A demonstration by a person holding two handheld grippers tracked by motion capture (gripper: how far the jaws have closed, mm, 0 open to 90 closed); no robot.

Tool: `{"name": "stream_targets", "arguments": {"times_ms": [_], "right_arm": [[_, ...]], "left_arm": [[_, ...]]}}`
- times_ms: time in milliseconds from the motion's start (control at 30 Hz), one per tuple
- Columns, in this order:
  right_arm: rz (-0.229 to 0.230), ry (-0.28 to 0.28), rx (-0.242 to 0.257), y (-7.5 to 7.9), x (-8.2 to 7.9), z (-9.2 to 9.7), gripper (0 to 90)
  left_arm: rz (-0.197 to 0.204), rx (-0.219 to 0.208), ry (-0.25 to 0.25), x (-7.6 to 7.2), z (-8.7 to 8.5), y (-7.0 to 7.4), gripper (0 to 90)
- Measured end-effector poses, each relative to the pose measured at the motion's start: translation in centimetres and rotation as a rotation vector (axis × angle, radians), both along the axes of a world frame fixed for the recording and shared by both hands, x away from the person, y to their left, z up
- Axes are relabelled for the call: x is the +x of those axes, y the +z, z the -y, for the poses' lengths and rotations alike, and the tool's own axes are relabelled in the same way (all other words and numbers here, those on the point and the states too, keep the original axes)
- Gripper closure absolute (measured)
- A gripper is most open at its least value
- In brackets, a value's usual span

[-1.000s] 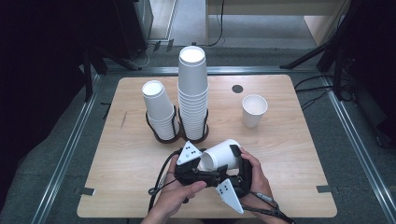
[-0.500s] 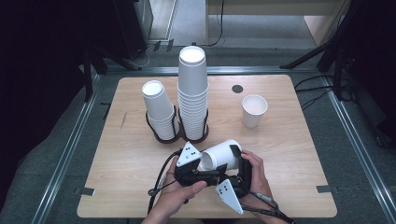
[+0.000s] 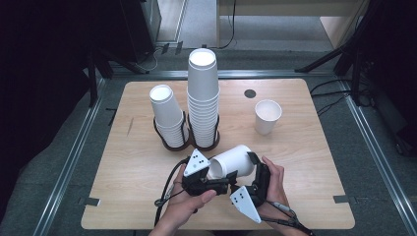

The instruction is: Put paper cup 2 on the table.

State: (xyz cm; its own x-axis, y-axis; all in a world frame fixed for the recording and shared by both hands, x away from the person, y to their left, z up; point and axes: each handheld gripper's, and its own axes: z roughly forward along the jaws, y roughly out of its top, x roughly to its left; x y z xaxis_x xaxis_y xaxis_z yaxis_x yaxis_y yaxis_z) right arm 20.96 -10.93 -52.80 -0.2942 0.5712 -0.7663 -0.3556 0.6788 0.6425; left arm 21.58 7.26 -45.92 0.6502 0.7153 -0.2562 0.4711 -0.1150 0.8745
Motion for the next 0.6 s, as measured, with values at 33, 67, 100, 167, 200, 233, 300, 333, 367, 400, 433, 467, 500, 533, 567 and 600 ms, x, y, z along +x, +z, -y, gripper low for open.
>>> {"name": "stream_targets", "arguments": {"times_ms": [33,67,100,167,200,233,300,333,367,400,433,467,500,533,567,600], "right_arm": [[-0.001,0.0,0.006,0.1,0.0,0.0,0.0],[-0.002,0.001,0.012,0.1,0.0,0.1,0.0],[-0.005,0.0,0.016,0.2,0.0,0.1,0.0],[-0.008,0.001,0.024,0.2,-0.1,0.1,0.0],[-0.007,0.003,0.028,0.3,-0.1,0.2,0.0],[-0.016,0.003,0.04,0.3,-0.1,0.2,0.0],[-0.02,0.006,0.049,0.5,-0.2,0.2,0.0],[-0.019,0.006,0.055,0.6,-0.2,0.2,0.0],[-0.022,0.006,0.063,0.6,-0.2,0.2,0.0],[-0.023,0.005,0.067,0.7,-0.2,0.3,0.0],[-0.02,0.006,0.072,0.9,-0.2,0.4,0.0],[-0.023,0.006,0.08,1.0,-0.3,0.4,0.0],[-0.027,0.004,0.088,1.1,-0.3,0.4,0.0],[-0.027,0.004,0.096,1.2,-0.3,0.5,0.0],[-0.031,0.003,0.108,1.4,-0.4,0.6,0.0],[-0.036,0.003,0.115,1.5,-0.4,0.6,0.0]], "left_arm": [[0.004,-0.004,0.003,0.0,-0.1,0.0,22.5],[0.006,-0.004,0.004,0.0,-0.2,0.0,22.5],[0.008,-0.006,0.008,0.0,-0.2,0.1,22.5],[0.014,-0.014,0.014,0.1,-0.4,0.1,22.5],[0.018,-0.014,0.018,0.1,-0.5,0.1,22.5],[0.021,-0.016,0.022,0.1,-0.6,0.2,22.5],[0.026,-0.023,0.029,0.2,-0.9,0.2,22.6],[0.03,-0.025,0.035,0.2,-1.0,0.3,22.5],[0.032,-0.033,0.04,0.2,-1.1,0.3,22.6],[0.036,-0.038,0.042,0.2,-1.3,0.4,22.7],[0.043,-0.04,0.047,0.2,-1.4,0.5,22.7],[0.049,-0.044,0.051,0.2,-1.5,0.5,22.7],[0.051,-0.048,0.054,0.3,-1.6,0.6,22.7],[0.057,-0.052,0.055,0.3,-1.8,0.6,22.8],[0.061,-0.055,0.064,0.3,-1.9,0.7,22.8],[0.066,-0.059,0.066,0.3,-2.1,0.7,22.8]]}}
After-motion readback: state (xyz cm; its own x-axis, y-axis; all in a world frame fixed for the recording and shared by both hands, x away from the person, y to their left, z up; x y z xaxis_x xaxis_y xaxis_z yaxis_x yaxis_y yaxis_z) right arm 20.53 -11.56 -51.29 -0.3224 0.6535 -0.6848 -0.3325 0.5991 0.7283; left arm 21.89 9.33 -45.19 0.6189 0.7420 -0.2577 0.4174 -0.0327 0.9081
